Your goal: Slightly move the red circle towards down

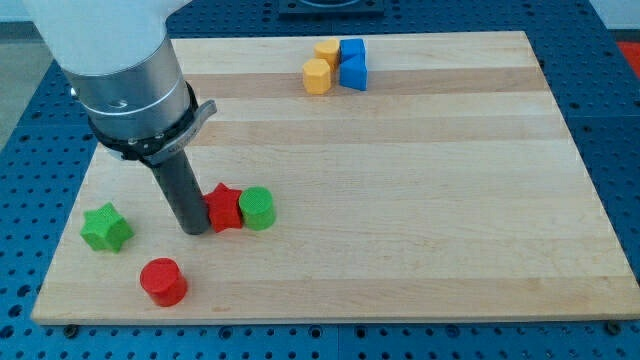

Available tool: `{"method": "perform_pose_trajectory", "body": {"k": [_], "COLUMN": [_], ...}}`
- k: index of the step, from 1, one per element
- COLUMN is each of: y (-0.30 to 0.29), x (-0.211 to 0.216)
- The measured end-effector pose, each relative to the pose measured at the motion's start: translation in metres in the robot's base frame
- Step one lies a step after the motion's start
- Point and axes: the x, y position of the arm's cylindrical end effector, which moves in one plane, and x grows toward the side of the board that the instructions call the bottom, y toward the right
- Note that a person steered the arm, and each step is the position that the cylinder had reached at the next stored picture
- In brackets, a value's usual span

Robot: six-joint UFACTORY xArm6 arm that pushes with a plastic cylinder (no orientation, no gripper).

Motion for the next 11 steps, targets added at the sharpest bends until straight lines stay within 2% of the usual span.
{"method": "perform_pose_trajectory", "body": {"k": [2, 4, 5, 7, 8, 11], "y": [0.000, 0.000, -0.007, -0.034, -0.047, -0.106], "x": [-0.009, 0.033, 0.033, 0.036, 0.052, 0.051]}}
